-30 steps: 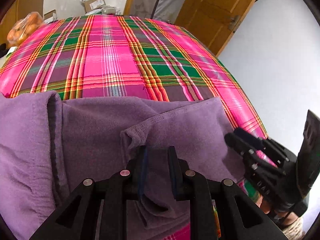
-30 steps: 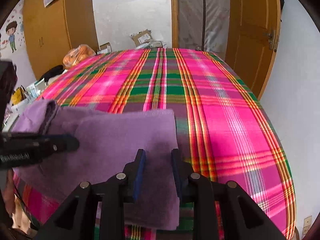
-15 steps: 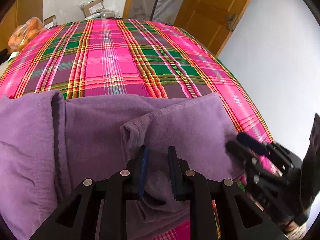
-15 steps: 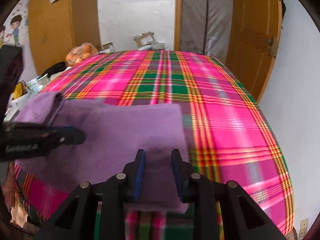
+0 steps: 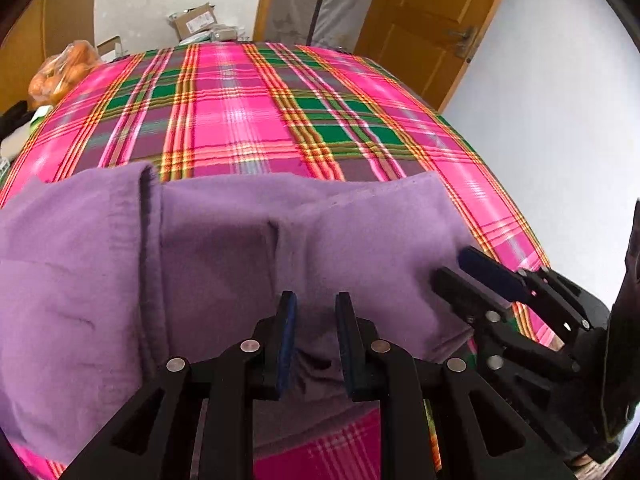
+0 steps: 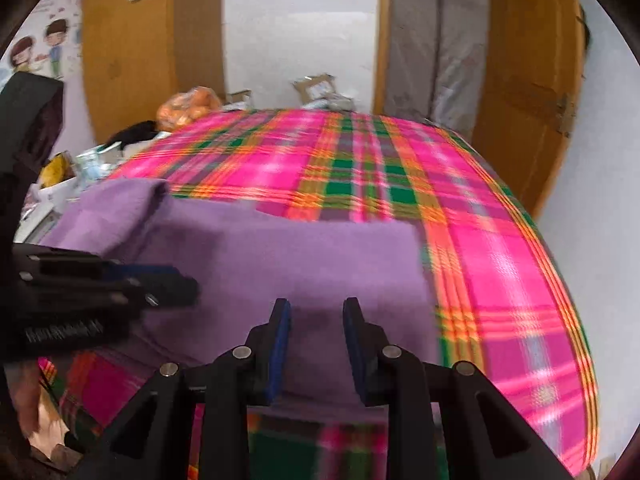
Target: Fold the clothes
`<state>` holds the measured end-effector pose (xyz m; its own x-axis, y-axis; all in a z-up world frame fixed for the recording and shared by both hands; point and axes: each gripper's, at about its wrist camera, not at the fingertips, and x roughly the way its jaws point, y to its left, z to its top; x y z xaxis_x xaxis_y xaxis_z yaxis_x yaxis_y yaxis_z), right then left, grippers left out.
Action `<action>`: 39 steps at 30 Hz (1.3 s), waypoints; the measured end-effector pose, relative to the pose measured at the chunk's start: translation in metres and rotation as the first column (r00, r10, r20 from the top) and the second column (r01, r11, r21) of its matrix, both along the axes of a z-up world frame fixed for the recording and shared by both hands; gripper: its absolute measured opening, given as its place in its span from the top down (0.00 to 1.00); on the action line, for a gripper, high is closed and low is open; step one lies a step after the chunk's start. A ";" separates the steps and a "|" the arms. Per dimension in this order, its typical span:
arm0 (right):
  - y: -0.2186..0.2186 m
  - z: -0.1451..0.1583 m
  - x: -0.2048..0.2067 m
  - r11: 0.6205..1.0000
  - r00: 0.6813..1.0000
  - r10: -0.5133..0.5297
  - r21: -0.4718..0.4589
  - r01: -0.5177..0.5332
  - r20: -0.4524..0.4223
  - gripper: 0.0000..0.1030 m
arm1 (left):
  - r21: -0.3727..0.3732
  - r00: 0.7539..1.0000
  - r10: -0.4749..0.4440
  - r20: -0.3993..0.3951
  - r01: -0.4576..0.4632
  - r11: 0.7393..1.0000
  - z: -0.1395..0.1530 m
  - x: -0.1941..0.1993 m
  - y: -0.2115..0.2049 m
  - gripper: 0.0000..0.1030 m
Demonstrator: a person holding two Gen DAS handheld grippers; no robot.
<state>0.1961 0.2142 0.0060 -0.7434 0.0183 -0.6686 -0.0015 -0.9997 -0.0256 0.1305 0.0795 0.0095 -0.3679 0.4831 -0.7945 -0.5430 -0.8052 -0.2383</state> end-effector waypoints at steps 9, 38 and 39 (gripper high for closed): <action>-0.033 -0.002 -0.002 0.995 0.995 0.096 -0.006 -0.096 0.018 0.73 | -0.015 0.997 0.073 0.012 -0.073 0.997 0.002 0.006 -0.023 0.74; -0.095 0.037 -0.007 0.986 0.984 0.164 0.052 -0.161 -0.069 0.69 | 0.132 0.984 0.179 0.016 -0.179 0.975 0.037 0.019 -0.124 0.74; -0.097 0.038 -0.007 0.985 0.983 0.169 0.048 -0.166 -0.074 0.69 | 0.136 0.981 0.192 0.013 -0.192 0.972 0.040 0.019 -0.132 0.74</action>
